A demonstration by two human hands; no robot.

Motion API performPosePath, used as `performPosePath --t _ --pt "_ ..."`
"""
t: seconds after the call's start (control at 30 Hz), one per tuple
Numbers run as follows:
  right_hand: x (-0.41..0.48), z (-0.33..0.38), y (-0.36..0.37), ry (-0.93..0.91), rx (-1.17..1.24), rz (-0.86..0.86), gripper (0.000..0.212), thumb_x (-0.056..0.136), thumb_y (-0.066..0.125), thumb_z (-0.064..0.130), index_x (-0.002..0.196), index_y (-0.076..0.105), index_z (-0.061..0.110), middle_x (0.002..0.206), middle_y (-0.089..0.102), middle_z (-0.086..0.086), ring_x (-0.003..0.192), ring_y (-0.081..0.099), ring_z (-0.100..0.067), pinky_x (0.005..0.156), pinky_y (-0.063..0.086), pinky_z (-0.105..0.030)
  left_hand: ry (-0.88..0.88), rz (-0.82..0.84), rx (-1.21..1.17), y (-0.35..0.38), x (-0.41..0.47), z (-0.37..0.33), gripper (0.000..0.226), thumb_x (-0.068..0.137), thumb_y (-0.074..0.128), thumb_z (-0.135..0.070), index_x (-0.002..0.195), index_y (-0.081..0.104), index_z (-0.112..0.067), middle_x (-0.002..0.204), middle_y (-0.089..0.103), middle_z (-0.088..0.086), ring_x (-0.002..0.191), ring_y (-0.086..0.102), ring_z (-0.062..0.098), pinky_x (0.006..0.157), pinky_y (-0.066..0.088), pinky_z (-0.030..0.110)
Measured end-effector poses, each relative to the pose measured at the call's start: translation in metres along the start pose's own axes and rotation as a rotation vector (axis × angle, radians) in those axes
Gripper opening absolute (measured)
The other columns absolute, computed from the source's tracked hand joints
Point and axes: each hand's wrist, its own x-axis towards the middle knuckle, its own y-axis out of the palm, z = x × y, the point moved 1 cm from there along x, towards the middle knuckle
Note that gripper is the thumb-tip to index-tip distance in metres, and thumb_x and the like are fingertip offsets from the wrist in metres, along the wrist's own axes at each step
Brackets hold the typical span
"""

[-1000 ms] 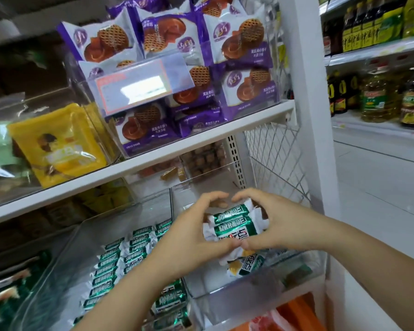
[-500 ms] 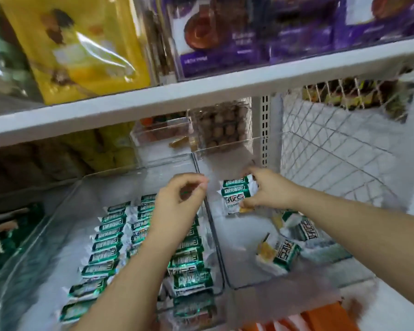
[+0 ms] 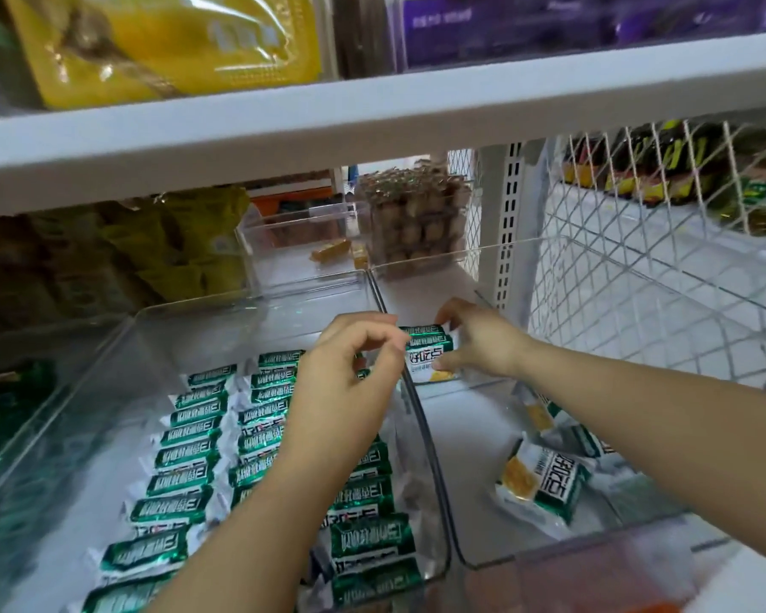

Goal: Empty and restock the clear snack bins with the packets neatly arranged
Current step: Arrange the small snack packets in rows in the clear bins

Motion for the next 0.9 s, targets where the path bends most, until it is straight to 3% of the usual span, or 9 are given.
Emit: performPosePath --t 0.13,0.23,0.3,0.43,0.53,0.6,0.73,0.83,0.9 --pt "-0.002 0.006 -0.004 0.025 -0.042 0.057 0.057 0.076 0.078 0.014 0.125 0.049 0.012 0.121 0.058 -0.008 0.096 0.058 -0.021 0.065 0.043 -0.022 -0.015 0.002 -0.009 0.000 -0.003 -0.001 0.018 0.091 0.059 -0.021 0.078 0.068 -0.031 0.103 0.062 -0.023 0.095 0.057 -0.008 0.075 0.042 0.004" --pt "-0.004 0.009 -0.011 0.099 0.147 0.147 0.053 0.082 0.067 -0.005 0.129 0.047 0.010 0.100 0.055 -0.003 0.069 0.058 -0.016 0.053 0.050 -0.018 -0.016 0.000 -0.008 0.001 -0.003 0.000 0.016 0.091 0.060 -0.020 0.081 0.069 -0.029 0.103 0.062 -0.023 0.095 0.057 -0.009 0.076 0.042 0.004" --pt "-0.004 0.011 -0.011 0.095 0.142 0.139 0.049 0.085 0.063 -0.006 0.129 0.048 0.009 0.095 0.053 -0.002 0.065 0.055 -0.013 0.053 0.049 -0.018 -0.010 -0.007 -0.015 0.001 -0.003 0.000 0.017 0.091 0.060 -0.020 0.080 0.068 -0.029 0.102 0.062 -0.023 0.095 0.057 -0.009 0.076 0.041 0.003" --pt "-0.004 0.016 -0.004 0.024 0.011 0.101 0.053 0.086 0.066 0.007 0.134 0.042 0.012 0.127 0.053 -0.011 0.094 0.056 -0.023 0.074 0.048 -0.027 -0.001 -0.009 -0.022 0.001 -0.003 0.000 0.018 0.090 0.060 -0.020 0.078 0.068 -0.032 0.102 0.062 -0.022 0.094 0.057 -0.009 0.077 0.041 0.003" --pt "-0.010 0.011 -0.025 0.045 0.031 0.084 0.062 0.086 0.067 0.015 0.139 0.035 0.018 0.129 0.051 -0.012 0.098 0.056 -0.024 0.079 0.048 -0.029 0.002 -0.002 -0.031 0.001 -0.002 0.001 0.018 0.090 0.060 -0.021 0.079 0.069 -0.032 0.103 0.062 -0.022 0.094 0.058 -0.007 0.077 0.042 0.005" --pt "-0.020 0.003 -0.048 0.077 -0.130 0.099 0.064 0.087 0.066 0.018 0.142 0.032 0.018 0.133 0.050 -0.013 0.109 0.054 -0.026 0.081 0.044 -0.025 0.002 0.000 -0.038 0.001 -0.002 0.003 0.019 0.089 0.060 -0.019 0.078 0.069 -0.031 0.102 0.063 -0.022 0.095 0.059 -0.006 0.077 0.042 0.006" --pt "-0.049 -0.015 -0.073 0.330 -0.432 0.396 0.088 0.082 0.068 0.047 0.149 0.023 0.011 0.152 0.032 -0.009 0.135 0.037 -0.026 0.103 0.035 -0.028 0.010 -0.003 -0.039 0.001 -0.001 0.003 0.021 0.089 0.060 -0.016 0.077 0.069 -0.030 0.101 0.063 -0.021 0.096 0.059 -0.004 0.078 0.044 0.008" --pt "-0.062 -0.017 -0.070 0.343 -0.417 0.425 0.090 0.079 0.073 0.044 0.148 0.024 0.013 0.151 0.033 -0.007 0.134 0.038 -0.024 0.103 0.035 -0.029 0.015 -0.010 -0.041 0.001 -0.001 0.002 0.018 0.089 0.060 -0.017 0.078 0.069 -0.029 0.101 0.062 -0.021 0.095 0.059 -0.004 0.076 0.043 0.006" --pt "-0.065 -0.012 -0.066 0.222 -0.426 0.349 0.082 0.079 0.076 0.030 0.145 0.031 0.015 0.142 0.045 -0.008 0.117 0.049 -0.022 0.089 0.042 -0.025 0.006 -0.007 -0.046 0.001 -0.002 0.002 0.018 0.090 0.060 -0.018 0.079 0.069 -0.028 0.102 0.062 -0.022 0.095 0.058 -0.004 0.074 0.043 0.005"
